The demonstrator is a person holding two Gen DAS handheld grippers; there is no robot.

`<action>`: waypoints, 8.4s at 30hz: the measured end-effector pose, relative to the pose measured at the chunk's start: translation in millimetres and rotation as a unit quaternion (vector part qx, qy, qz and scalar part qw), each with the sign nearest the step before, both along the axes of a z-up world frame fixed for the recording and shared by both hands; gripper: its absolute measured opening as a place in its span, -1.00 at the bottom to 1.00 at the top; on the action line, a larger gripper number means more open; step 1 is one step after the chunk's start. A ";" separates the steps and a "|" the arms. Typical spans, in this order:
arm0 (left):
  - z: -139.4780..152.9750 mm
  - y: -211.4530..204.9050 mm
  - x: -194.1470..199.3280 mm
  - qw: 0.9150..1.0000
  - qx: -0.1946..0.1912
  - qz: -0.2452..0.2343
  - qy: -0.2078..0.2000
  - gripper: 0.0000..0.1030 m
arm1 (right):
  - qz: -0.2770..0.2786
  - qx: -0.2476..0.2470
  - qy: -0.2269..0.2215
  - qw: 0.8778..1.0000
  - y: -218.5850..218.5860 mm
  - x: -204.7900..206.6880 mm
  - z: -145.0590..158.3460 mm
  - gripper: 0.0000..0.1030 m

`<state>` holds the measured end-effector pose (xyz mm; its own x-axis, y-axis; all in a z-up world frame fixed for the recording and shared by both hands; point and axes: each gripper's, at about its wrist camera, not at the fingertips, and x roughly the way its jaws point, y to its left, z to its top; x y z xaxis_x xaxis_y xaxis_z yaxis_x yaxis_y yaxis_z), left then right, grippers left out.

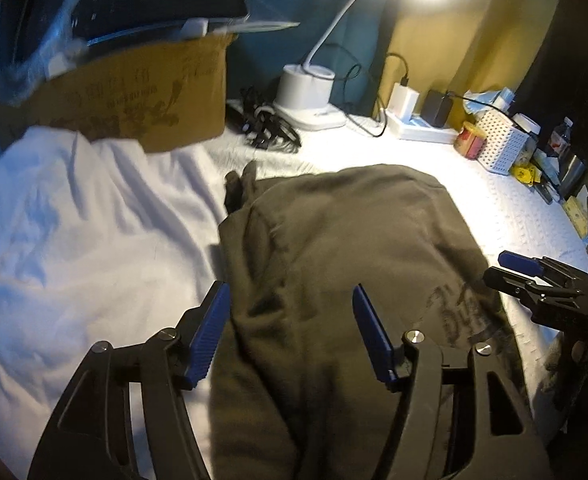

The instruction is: Fold small clothes

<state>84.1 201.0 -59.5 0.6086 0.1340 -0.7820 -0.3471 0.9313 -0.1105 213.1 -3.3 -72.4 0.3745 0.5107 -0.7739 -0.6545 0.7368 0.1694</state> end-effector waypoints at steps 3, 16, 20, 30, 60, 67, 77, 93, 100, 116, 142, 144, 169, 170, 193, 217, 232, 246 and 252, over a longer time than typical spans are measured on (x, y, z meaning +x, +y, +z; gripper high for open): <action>5.4 -5.8 1.7 1.000 0.005 0.001 -0.003 0.23 | -0.006 0.004 -0.002 1.000 -9.2 1.8 3.4 0.32; 26.6 -56.6 -1.1 0.999 0.014 -0.033 -0.022 0.24 | -0.031 0.028 -0.013 0.999 -56.1 -10.1 23.6 0.32; 32.9 -71.6 -3.3 0.998 0.018 -0.046 -0.030 0.24 | -0.042 0.035 -0.023 0.998 -71.4 -18.1 33.1 0.32; 39.5 -110.4 -11.9 0.996 0.021 -0.078 -0.042 0.24 | -0.060 0.043 -0.040 0.997 -104.6 -39.3 44.5 0.32; 75.6 -186.4 -50.7 0.979 0.032 -0.152 -0.131 0.65 | -0.130 0.056 -0.106 0.984 -210.4 -96.9 92.7 0.32; 94.0 -201.0 -62.3 0.973 0.054 -0.159 -0.160 0.73 | -0.136 0.062 -0.130 0.980 -224.3 -110.3 113.6 0.32; 119.9 -205.7 -77.4 0.967 0.075 -0.134 -0.201 0.73 | -0.142 0.076 -0.166 0.973 -239.3 -124.9 141.9 0.32; 157.4 -198.9 -92.8 0.962 0.080 -0.097 -0.243 0.79 | -0.148 0.085 -0.231 0.958 -246.9 -143.4 192.3 0.32; 184.7 -197.6 -108.0 0.953 0.104 -0.085 -0.273 1.00 | -0.139 0.098 -0.257 0.951 -243.2 -150.8 213.6 0.32; 231.4 -180.3 -149.2 0.934 0.109 -0.033 -0.338 1.00 | -0.130 0.098 -0.319 0.934 -230.6 -179.2 256.7 0.32; 238.6 -146.2 -193.8 0.915 0.131 0.024 -0.380 1.00 | -0.096 0.122 -0.385 0.910 -195.3 -222.3 309.5 0.32; 238.3 -143.5 -194.1 0.916 0.131 0.026 -0.379 1.00 | -0.092 0.121 -0.385 0.910 -192.0 -223.6 310.7 0.32; 243.9 -111.9 -215.7 0.909 0.131 0.048 -0.393 1.00 | -0.069 0.120 -0.397 0.907 -153.4 -238.3 321.4 0.32; 244.1 -112.3 -215.5 0.909 0.131 0.048 -0.393 1.00 | -0.070 0.120 -0.397 0.907 -154.4 -238.2 321.3 0.32; 245.3 -124.9 -207.3 0.913 0.134 0.037 -0.385 1.00 | -0.081 0.118 -0.392 0.909 -164.5 -236.6 319.3 0.32; 245.1 -125.9 -203.6 0.914 0.138 0.036 -0.379 1.00 | -0.087 0.117 -0.386 0.911 -168.6 -234.3 314.4 0.32; 243.8 -125.3 -199.9 0.916 0.142 0.034 -0.374 1.00 | -0.093 0.116 -0.381 0.913 -171.7 -234.3 312.4 0.32; 242.0 -125.1 -196.1 0.918 0.142 0.027 -0.369 1.00 | -0.099 0.115 -0.374 0.915 -172.0 -234.1 311.6 0.32; 241.7 -126.5 -193.6 0.918 0.143 0.023 -0.368 1.00 | -0.101 0.114 -0.371 0.916 -171.3 -232.2 309.7 0.32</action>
